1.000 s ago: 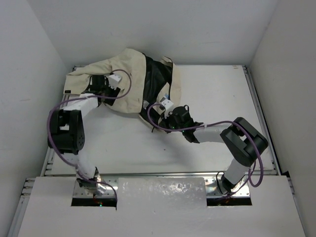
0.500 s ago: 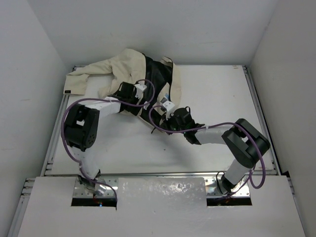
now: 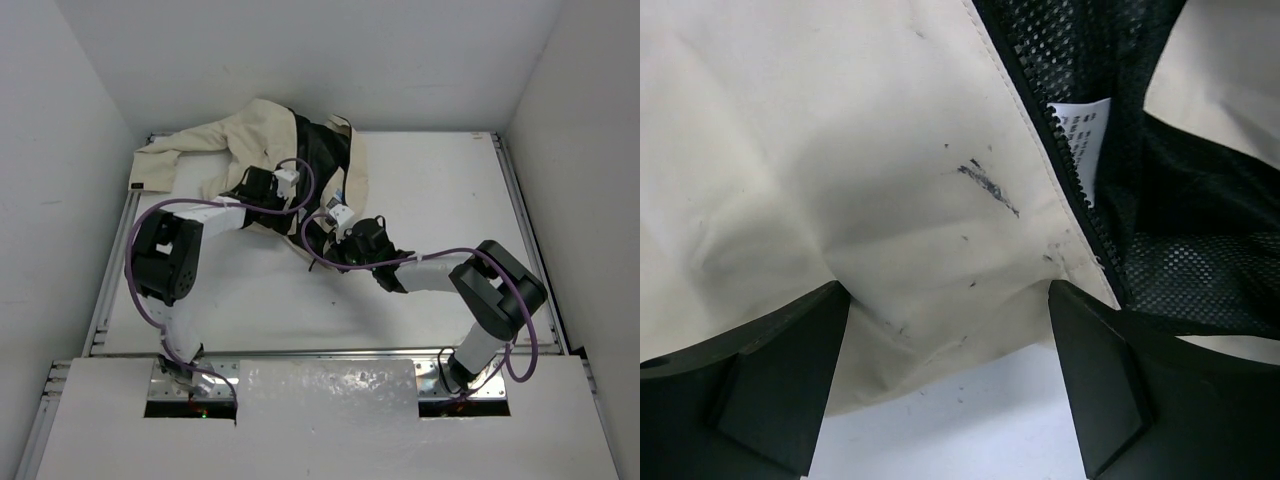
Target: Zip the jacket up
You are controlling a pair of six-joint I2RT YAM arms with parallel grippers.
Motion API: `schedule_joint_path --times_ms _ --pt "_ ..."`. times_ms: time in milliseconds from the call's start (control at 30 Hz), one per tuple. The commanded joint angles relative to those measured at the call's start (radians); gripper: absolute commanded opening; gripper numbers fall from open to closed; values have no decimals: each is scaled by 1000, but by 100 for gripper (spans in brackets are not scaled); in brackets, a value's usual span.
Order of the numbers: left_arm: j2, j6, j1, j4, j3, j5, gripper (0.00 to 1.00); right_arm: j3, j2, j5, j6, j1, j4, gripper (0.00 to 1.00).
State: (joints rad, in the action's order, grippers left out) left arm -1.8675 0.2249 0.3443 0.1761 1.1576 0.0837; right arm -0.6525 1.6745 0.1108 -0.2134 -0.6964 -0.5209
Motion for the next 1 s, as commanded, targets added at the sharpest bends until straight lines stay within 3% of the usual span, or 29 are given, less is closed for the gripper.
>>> schedule_joint_path --times_ms 0,300,767,833,867,967 --pt "42 -42 12 -13 14 68 79 -7 -7 4 11 -3 -31 0" --pt "77 -50 71 -13 16 21 81 -6 2 0 17 -3 -27 0" --pt "-34 -53 117 -69 42 -156 82 2 8 0 13 -3 -33 0" --pt "-83 -62 117 -75 53 -185 68 4 10 1 9 -5 -36 0" --pt "-94 -68 117 -79 50 -194 45 5 11 1 8 -3 -36 0" --pt "-81 -71 117 -101 27 -205 8 8 7 0 11 -3 -34 0"
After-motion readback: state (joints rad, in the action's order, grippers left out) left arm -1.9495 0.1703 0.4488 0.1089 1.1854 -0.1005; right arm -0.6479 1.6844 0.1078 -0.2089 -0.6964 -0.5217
